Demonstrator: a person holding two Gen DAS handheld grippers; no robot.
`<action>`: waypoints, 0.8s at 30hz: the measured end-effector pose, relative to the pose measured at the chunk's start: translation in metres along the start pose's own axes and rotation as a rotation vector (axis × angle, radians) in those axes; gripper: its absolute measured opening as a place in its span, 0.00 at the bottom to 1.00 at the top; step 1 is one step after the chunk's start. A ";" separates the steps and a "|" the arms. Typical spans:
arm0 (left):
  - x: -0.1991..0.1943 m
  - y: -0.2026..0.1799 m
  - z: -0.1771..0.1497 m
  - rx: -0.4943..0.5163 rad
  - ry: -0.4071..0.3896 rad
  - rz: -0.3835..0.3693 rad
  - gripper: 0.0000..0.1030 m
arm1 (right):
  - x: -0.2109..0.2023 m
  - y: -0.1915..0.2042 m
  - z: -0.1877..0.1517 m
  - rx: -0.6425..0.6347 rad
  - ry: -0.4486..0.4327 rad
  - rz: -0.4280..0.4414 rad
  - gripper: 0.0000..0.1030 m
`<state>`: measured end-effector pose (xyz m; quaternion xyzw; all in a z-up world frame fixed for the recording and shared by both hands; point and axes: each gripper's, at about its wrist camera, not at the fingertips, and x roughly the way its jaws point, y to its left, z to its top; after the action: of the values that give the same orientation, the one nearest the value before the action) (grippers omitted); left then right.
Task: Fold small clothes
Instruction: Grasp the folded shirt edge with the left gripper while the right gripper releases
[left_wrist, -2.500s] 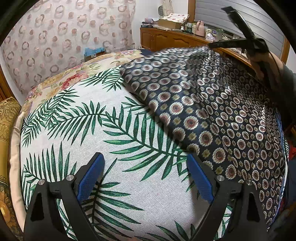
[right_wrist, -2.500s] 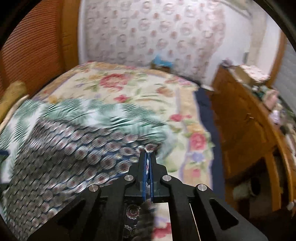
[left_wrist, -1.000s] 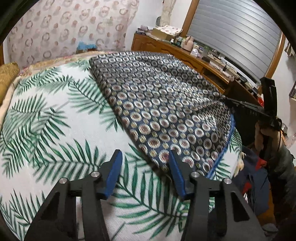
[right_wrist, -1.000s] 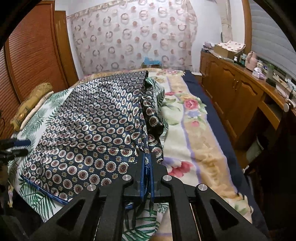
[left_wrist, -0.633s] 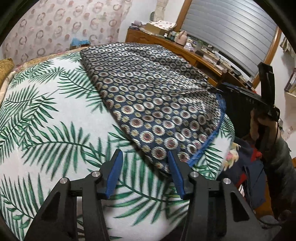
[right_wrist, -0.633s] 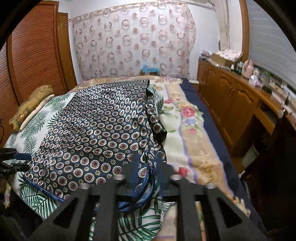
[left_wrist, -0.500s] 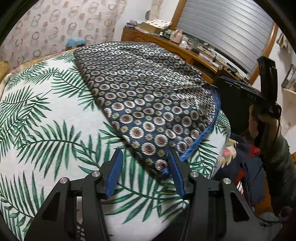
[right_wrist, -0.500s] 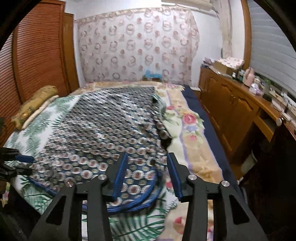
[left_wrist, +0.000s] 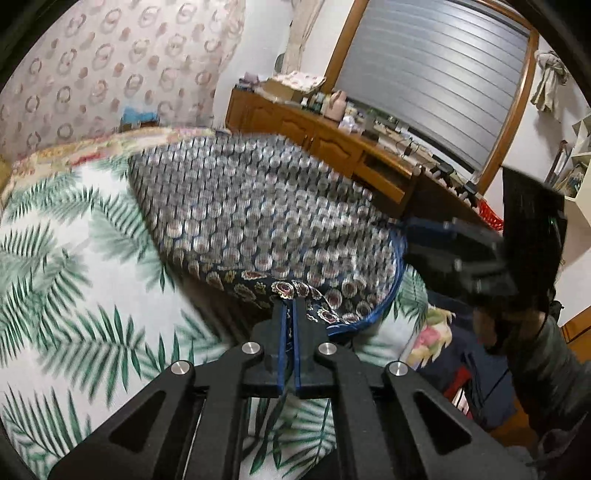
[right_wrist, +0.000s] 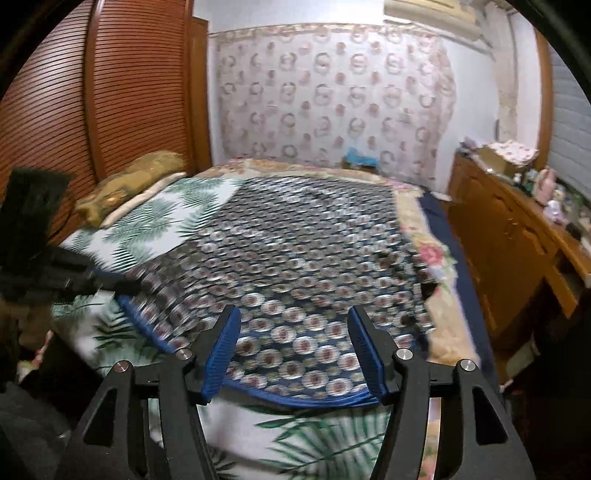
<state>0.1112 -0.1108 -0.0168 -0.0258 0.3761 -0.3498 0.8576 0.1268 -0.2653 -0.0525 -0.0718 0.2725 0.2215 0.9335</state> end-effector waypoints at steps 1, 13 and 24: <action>-0.002 -0.001 0.004 0.002 -0.012 0.001 0.03 | -0.002 0.003 -0.001 -0.002 0.003 0.024 0.60; -0.008 -0.007 0.035 -0.007 -0.083 0.003 0.03 | 0.014 0.016 -0.004 -0.088 0.123 0.060 0.61; -0.012 0.000 0.044 -0.023 -0.115 0.002 0.03 | 0.051 0.001 -0.010 -0.129 0.192 -0.099 0.61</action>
<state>0.1343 -0.1130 0.0220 -0.0554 0.3303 -0.3423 0.8779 0.1604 -0.2480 -0.0881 -0.1658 0.3420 0.1844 0.9064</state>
